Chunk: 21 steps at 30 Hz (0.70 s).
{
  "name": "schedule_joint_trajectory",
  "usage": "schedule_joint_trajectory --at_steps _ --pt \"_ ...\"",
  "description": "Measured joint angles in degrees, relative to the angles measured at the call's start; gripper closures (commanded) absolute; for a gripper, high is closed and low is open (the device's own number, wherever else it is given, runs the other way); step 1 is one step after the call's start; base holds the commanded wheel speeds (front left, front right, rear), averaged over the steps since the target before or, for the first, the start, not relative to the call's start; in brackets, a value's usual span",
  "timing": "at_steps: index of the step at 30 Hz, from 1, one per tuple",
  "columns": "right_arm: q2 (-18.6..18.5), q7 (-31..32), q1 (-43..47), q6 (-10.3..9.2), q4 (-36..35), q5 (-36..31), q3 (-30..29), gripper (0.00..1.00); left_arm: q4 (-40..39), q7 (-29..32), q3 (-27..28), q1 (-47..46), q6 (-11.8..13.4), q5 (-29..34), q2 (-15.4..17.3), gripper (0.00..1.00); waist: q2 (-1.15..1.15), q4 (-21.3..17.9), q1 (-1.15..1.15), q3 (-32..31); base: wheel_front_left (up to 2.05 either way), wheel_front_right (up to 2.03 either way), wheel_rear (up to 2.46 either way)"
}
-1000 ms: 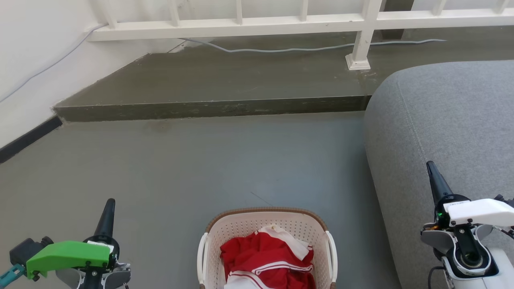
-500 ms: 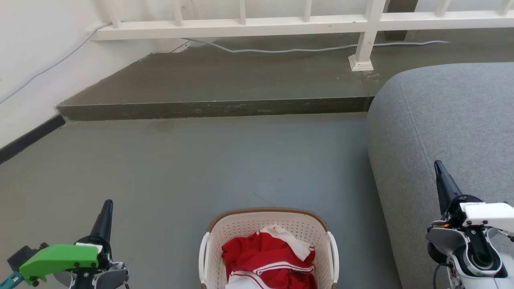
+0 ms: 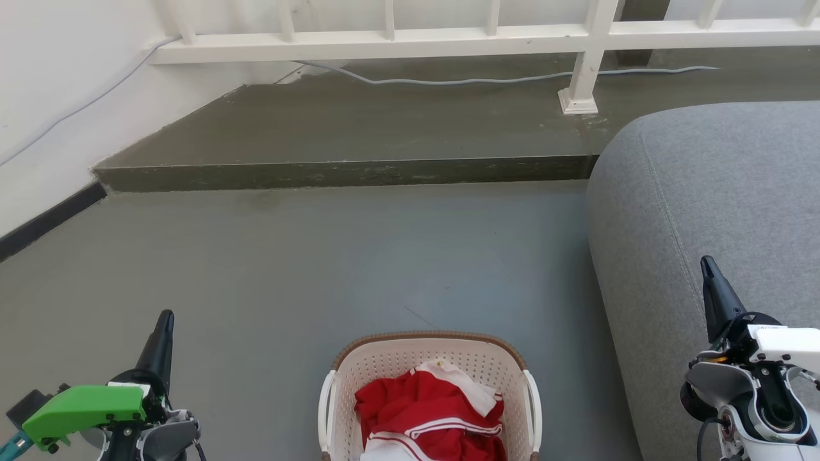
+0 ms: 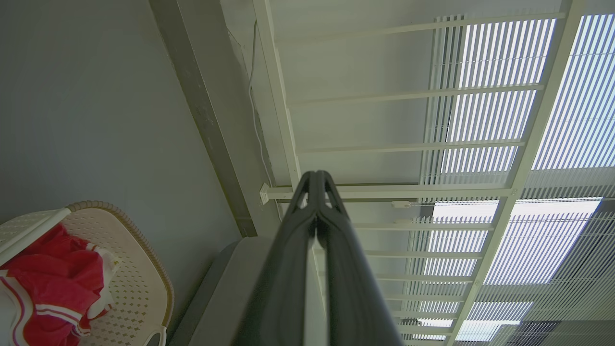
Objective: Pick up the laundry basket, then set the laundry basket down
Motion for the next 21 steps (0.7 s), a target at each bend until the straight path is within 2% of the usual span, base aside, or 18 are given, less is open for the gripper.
schedule_joint_trajectory --at_steps 21 --pt "0.0 0.0 0.0 0.08 0.1 0.0 -0.1 1.0 0.0 0.0 0.0 0.0 -0.1 0.0 0.0 1.0 0.0 0.0 0.0 0.0 0.0 0.0 0.0"
